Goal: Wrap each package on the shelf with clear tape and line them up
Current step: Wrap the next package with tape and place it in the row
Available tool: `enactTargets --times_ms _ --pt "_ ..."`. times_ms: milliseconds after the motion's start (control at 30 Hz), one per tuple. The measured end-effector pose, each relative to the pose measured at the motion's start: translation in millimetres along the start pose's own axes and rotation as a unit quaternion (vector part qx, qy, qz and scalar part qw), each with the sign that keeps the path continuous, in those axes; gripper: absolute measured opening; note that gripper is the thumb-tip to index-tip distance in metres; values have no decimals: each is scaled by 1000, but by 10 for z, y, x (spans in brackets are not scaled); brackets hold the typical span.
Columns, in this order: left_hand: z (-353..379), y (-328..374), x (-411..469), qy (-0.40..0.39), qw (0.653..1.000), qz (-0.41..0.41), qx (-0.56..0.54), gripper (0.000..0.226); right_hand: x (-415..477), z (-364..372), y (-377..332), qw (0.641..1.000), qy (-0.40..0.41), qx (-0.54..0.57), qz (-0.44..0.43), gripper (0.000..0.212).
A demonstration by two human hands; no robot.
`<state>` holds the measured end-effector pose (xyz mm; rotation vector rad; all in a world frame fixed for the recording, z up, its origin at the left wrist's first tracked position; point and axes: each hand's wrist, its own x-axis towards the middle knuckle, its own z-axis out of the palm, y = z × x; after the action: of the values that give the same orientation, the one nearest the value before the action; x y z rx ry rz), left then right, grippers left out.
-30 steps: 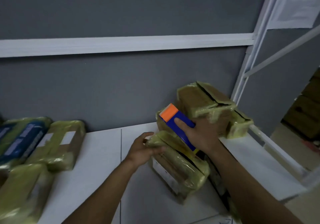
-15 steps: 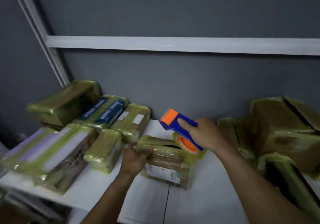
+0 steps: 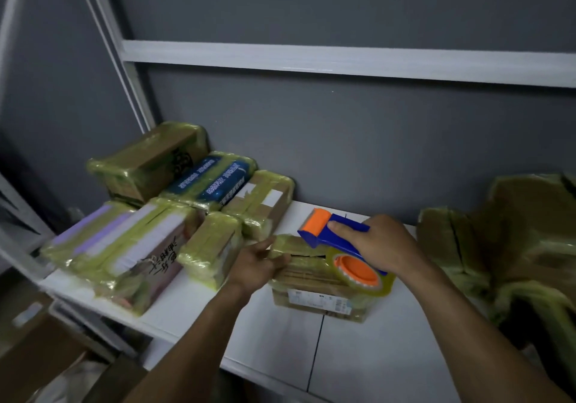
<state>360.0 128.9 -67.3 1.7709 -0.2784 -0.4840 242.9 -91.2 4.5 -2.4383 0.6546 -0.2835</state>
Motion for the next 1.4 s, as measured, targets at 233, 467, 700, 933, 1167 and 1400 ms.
enactTargets --times_ms 233,467,700,933,1167,1400 --pt "-126 37 -56 -47 999 -12 -18 49 -25 -92 -225 999 -14 35 -10 61" --pt "-301 -59 -166 -87 996 -3 -22 39 16 127 -352 999 -34 20 -7 78" --pt "-326 45 -83 40 995 41 -84 17 7 162 -295 998 -40 41 12 92" --pt "-147 223 -153 -63 977 -21 -204 29 -35 185 -231 999 -42 25 -9 70" --pt "-227 395 -217 -77 987 17 -137 21 -148 157 -226 996 -68 40 -47 60" --pt "-296 431 -330 -119 977 -2 -179 21 -301 114 -226 995 -54 56 -69 52"
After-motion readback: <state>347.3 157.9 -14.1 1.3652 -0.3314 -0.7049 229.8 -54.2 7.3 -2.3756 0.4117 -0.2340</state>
